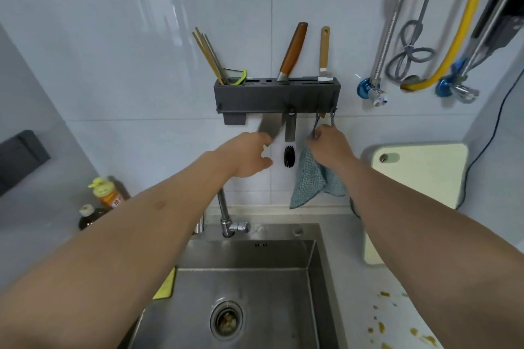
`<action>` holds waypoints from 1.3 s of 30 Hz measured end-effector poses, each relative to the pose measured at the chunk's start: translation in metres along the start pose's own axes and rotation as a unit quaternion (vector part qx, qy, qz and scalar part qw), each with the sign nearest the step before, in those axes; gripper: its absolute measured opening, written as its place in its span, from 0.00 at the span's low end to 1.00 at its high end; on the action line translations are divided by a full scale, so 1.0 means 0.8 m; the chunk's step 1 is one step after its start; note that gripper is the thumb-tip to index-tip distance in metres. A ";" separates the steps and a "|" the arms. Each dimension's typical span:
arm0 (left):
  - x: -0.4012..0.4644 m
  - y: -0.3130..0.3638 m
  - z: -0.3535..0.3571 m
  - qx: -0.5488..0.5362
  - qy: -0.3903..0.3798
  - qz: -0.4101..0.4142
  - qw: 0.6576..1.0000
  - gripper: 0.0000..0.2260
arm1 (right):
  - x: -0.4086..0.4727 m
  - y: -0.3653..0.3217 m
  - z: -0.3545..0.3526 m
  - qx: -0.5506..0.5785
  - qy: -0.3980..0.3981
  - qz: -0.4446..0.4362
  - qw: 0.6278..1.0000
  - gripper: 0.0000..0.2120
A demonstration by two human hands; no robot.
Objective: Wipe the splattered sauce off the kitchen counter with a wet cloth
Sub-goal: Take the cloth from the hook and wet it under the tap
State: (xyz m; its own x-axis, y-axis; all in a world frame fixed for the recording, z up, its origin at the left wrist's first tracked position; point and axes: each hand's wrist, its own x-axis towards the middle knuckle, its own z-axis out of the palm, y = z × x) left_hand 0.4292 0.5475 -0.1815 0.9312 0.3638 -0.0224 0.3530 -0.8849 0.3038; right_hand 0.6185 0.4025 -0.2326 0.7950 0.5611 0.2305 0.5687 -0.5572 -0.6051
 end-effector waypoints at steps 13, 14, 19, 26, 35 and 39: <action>-0.027 -0.030 -0.020 -0.017 0.007 0.008 1.000 0.22 | -0.008 -0.024 -0.008 0.084 0.031 0.061 0.994 0.10; -0.031 -0.033 -0.023 -0.019 0.007 0.011 1.000 0.22 | -0.014 -0.031 -0.013 0.091 0.047 0.069 0.992 0.10; -0.050 -0.056 -0.041 -0.043 0.024 0.036 0.998 0.20 | -0.033 -0.081 -0.046 0.132 0.123 0.089 0.980 0.09; -0.061 -0.083 -0.052 -0.090 0.011 0.052 0.995 0.29 | -0.068 -0.167 -0.063 0.050 0.027 -0.003 0.998 0.12; -0.085 -0.089 -0.010 -0.206 -0.173 0.099 0.958 0.19 | -0.113 -0.201 -0.032 -0.014 -0.050 -0.111 0.992 0.10; -0.087 -0.104 -0.003 -0.326 -0.128 0.078 0.934 0.10 | -0.125 -0.193 -0.018 0.027 -0.047 -0.044 0.998 0.13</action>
State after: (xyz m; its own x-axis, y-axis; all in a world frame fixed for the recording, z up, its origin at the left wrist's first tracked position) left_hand 0.3344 0.5967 -0.2029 0.9871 0.0906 -0.1319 0.1599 -0.5264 0.8351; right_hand 0.4539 0.4239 -0.1514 0.7180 0.6623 0.2140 0.6210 -0.4708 -0.6267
